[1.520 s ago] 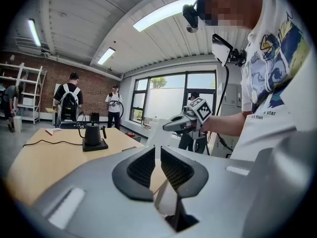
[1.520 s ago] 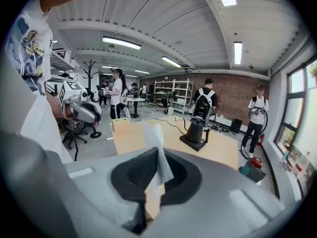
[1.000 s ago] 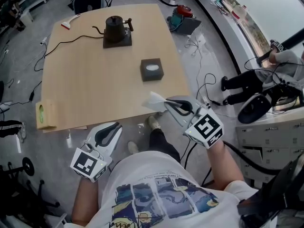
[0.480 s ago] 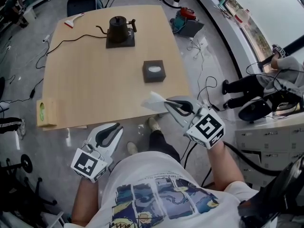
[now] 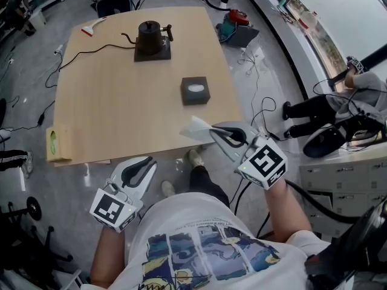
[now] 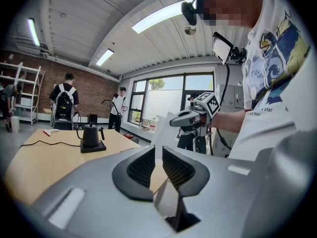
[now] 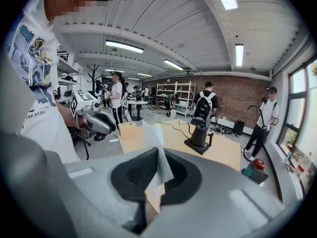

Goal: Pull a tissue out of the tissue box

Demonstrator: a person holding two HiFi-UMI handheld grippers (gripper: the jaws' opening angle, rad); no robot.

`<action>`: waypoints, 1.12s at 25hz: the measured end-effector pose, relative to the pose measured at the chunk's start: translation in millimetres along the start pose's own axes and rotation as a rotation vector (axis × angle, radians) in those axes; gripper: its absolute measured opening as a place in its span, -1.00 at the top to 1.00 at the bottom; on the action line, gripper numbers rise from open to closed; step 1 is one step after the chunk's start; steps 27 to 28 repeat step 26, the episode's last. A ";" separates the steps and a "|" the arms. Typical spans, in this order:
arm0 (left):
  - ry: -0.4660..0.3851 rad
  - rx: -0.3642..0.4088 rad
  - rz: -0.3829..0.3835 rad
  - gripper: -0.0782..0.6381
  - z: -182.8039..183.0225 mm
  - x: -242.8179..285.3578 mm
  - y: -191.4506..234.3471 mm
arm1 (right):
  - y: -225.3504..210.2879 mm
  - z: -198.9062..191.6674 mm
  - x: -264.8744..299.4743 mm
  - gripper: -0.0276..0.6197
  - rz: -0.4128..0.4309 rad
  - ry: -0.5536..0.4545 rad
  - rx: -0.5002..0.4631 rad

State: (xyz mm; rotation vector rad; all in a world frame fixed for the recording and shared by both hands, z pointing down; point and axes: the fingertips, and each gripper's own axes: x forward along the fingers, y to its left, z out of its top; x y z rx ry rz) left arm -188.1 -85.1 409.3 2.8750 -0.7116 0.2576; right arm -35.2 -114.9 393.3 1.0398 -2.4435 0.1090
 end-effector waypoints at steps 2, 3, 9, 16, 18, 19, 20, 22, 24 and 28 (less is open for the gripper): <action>-0.001 0.002 -0.004 0.64 0.3 0.5 -0.7 | 0.0 -0.3 -0.9 0.90 -0.003 0.004 -0.001; 0.000 0.002 -0.005 0.64 0.2 0.6 -0.8 | -0.1 -0.3 -1.3 0.90 -0.005 0.005 -0.001; 0.004 0.002 -0.005 0.64 -0.3 -0.8 -0.6 | -0.5 0.8 -3.1 0.91 -0.008 0.003 0.004; 0.002 0.005 -0.002 0.64 -1.0 -2.2 -2.9 | 0.9 0.4 -4.2 0.90 -0.006 0.001 0.002; 0.003 0.004 0.000 0.64 -1.7 -2.9 -3.2 | 1.6 0.0 -4.4 0.90 -0.004 -0.001 -0.001; 0.004 0.004 0.001 0.64 -2.0 -3.2 -3.3 | 1.7 0.0 -4.6 0.90 -0.004 0.000 0.000; 0.005 0.002 0.002 0.64 -2.4 -3.4 -3.6 | 1.8 -0.1 -4.9 0.90 -0.003 0.000 0.000; 0.006 0.001 0.004 0.64 -3.2 -3.7 -4.8 | 2.0 -0.4 -5.9 0.90 -0.002 -0.001 0.000; 0.007 0.001 0.006 0.64 -3.7 -3.6 -6.4 | 2.5 -1.0 -7.2 0.90 0.000 -0.004 -0.001; 0.007 0.002 0.009 0.64 -3.9 -3.2 -8.2 | 3.0 -1.9 -8.7 0.90 0.002 -0.005 -0.002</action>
